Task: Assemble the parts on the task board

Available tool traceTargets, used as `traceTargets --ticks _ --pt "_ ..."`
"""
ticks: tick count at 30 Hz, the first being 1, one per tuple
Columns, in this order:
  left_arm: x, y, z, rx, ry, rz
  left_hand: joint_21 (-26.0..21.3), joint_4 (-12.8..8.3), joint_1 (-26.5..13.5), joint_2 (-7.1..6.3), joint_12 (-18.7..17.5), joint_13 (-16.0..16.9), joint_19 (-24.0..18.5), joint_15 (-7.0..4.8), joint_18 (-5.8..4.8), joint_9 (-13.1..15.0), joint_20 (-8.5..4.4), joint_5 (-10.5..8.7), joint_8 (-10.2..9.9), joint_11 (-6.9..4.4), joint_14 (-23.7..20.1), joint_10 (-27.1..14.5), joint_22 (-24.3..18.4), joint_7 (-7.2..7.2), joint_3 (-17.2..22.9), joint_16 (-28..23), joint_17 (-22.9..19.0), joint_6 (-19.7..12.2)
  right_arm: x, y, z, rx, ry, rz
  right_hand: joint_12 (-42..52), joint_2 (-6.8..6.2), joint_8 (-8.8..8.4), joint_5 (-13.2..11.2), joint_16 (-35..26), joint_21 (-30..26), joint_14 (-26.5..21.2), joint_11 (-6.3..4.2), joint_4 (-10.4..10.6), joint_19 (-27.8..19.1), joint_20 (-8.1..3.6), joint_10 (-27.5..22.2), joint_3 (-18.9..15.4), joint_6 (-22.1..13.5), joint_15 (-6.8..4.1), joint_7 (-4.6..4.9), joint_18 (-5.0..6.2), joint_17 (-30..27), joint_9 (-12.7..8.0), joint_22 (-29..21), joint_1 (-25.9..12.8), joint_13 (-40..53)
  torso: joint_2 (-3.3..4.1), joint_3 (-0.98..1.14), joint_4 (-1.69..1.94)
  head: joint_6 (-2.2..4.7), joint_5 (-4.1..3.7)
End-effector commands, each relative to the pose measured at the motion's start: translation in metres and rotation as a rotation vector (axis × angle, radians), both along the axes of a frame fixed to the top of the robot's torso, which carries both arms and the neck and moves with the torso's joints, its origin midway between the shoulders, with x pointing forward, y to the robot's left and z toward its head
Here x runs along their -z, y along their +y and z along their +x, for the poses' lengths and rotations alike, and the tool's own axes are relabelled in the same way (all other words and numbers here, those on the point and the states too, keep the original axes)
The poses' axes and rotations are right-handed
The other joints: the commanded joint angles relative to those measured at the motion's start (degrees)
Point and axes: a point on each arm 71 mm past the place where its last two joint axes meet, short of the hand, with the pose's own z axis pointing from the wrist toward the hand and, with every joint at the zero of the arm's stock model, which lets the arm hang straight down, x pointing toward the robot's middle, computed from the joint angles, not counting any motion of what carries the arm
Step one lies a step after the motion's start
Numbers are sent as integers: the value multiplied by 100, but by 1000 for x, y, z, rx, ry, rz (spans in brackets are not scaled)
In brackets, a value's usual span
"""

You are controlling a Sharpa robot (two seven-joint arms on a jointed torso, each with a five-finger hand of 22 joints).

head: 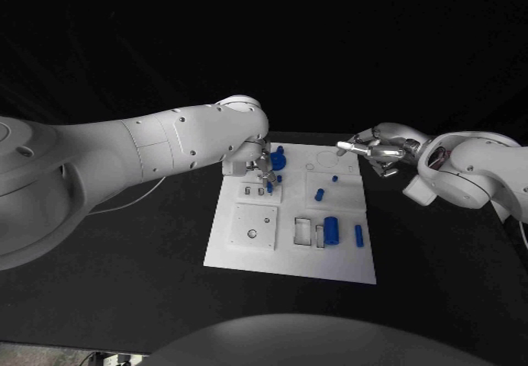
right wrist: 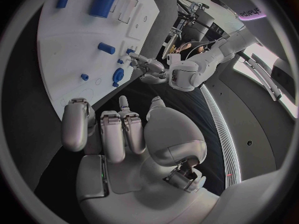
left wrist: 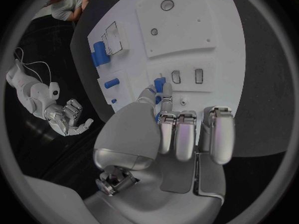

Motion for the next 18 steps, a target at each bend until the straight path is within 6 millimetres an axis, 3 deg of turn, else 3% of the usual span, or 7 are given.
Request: traceTargets --ticks 1,18 --pt "1 10 -1 -81 13 123 -32 -47 40 -46 -38 1504 163 -46 -7 63 -37 -28 16 -141 601 669 1088 -20 108 14 1507 35 1 1 -1 -16 10 -10 21 43 36 22 -39 -35 379 30 2 -42 -3 596 -40 47 21 5 3 1255 -6 983 32 1508 1 -1 -3 1 3" --pt "0 27 -6 -78 -13 153 -37 -80 -77 -165 -38 1504 172 -66 -8 194 -56 -153 16 -157 601 669 1094 -24 347 14 1507 46 3 -4 -2 -7 18 -16 21 46 36 34 -105 -141 314 37 -4 -123 5 596 -61 52 29 11 27 1180 -13 949 76 1508 -17 9 18 1 -11"
